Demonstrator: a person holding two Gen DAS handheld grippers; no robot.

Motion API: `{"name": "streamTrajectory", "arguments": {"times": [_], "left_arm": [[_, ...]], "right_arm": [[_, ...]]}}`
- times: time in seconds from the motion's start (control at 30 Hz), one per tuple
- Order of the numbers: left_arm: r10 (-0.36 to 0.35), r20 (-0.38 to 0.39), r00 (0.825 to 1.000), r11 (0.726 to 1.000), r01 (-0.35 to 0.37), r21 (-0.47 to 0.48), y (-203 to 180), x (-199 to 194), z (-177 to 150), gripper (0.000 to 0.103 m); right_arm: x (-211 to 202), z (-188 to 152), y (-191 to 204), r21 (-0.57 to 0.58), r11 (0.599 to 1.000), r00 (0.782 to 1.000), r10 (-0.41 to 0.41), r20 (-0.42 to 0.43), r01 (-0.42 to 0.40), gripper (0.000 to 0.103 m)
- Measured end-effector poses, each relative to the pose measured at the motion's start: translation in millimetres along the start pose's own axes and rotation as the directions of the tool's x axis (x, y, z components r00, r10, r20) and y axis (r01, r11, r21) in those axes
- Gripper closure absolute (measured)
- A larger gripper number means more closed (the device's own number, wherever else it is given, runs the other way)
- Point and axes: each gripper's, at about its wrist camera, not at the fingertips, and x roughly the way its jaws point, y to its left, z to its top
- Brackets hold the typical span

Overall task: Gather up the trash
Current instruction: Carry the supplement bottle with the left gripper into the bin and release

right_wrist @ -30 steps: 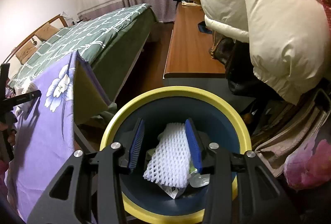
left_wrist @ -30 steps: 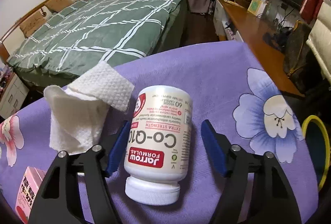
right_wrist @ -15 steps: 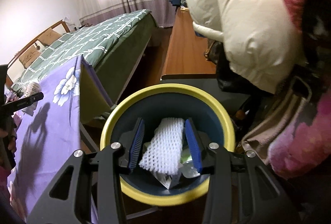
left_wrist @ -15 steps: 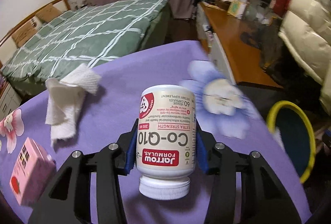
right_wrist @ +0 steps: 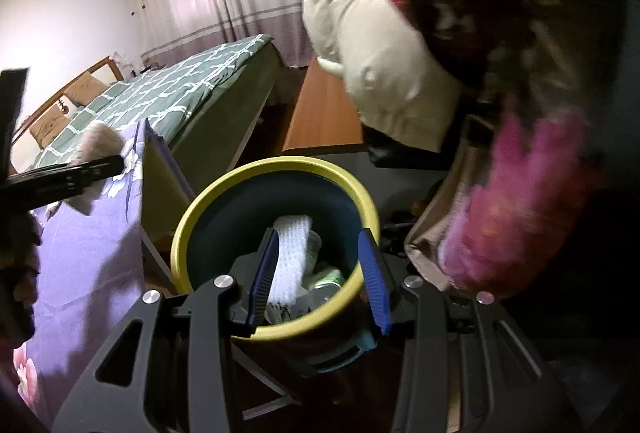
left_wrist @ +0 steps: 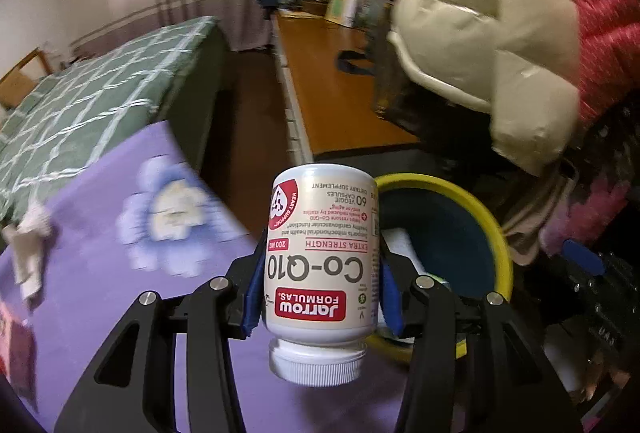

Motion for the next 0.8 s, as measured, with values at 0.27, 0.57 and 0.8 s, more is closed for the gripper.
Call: {"name": "streamTrajectory", "arguments": {"times": [0.27,0.57,0.8], "left_arm": [[-0.072,-0.054,0.996,0.995,0.076,0.066,-68.6,35.2,8.4,0.056],[-0.007,0.037,0.999,1.000,0.006,0.028,-64.2,22.7,11.0,0.012],[0.112,0.224,0.968,0.991,-0.092,-0.095,13.3,-72.8,-27.1,0.009]], "right_arm": [[-7.9,-4.9,-26.0,0.057,0.998,1.000,-0.015,0.010,0.014,0.061],[-6.1,-5.5,-27.5,0.067,0.998,1.000,0.005,0.015,-0.006,0.057],[-1.0,-2.3,-5.1,0.029,0.999,0.999,0.045,0.002,-0.045,0.056]]}}
